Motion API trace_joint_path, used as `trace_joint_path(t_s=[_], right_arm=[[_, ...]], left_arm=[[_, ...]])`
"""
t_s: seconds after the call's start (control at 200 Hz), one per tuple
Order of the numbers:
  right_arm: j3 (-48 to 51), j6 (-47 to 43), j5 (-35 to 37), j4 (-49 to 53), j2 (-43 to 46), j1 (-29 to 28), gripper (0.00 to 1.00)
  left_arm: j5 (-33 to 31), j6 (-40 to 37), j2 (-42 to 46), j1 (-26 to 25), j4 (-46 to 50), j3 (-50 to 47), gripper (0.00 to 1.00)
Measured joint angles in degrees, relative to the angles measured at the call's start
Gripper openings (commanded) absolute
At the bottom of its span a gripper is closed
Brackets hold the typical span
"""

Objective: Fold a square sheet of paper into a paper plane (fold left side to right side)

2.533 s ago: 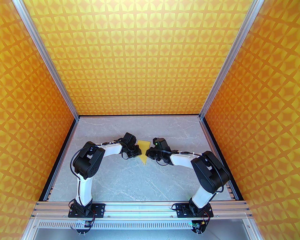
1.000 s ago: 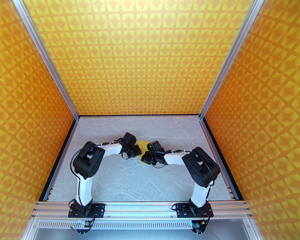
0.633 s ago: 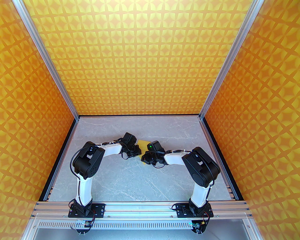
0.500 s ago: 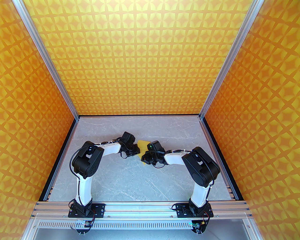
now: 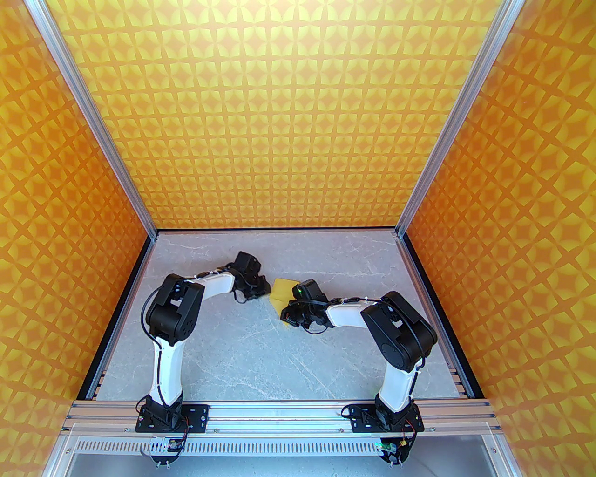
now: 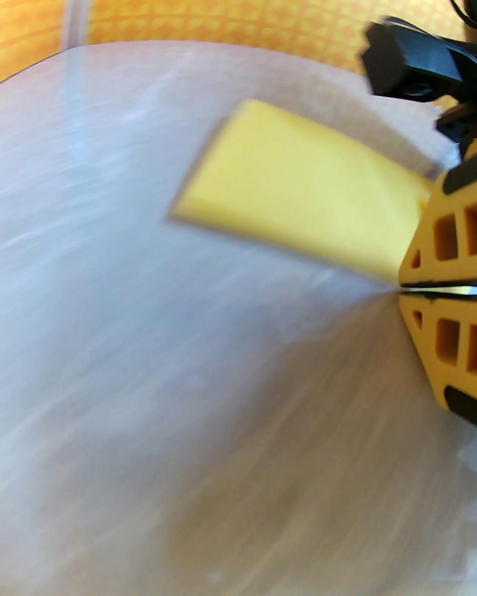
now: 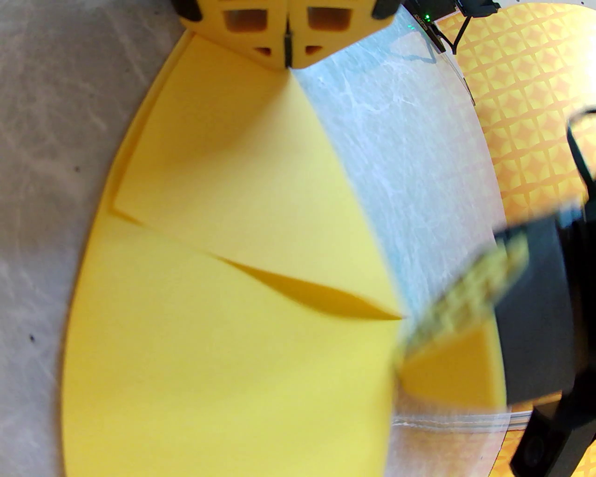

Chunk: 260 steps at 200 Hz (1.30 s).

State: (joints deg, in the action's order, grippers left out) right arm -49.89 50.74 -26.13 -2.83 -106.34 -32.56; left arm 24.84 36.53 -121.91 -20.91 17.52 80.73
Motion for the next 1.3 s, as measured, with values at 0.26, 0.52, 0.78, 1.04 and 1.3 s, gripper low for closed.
trace_joint_path(t_s=[0.26,0.52,0.78,1.04,1.3], right_arm=[[-0.39,-0.02,-0.02,0.59,-0.07,0.0,0.0],[-1.25,-0.07,0.0,2.16,-0.17,0.0,0.0],[-1.07,-0.13,-0.04,1.92,-0.11,0.0,0.0],[2.08,-0.22,-0.22,-1.73,1.33,0.02,0.0],[8.94,0.22,-1.44,-6.45,5.27,0.07,0.0]], left_arm=[[-0.87,0.57,3.41,1.42,1.05,0.55,0.13],[2.25,6.84,10.16,-9.22,-5.05,-7.28,0.12],[2.64,10.67,6.67,-11.72,-7.5,-11.61,0.06],[2.73,11.23,5.11,-11.41,-6.97,-11.1,0.0],[2.78,11.23,4.42,-11.47,-4.0,-9.18,0.0]])
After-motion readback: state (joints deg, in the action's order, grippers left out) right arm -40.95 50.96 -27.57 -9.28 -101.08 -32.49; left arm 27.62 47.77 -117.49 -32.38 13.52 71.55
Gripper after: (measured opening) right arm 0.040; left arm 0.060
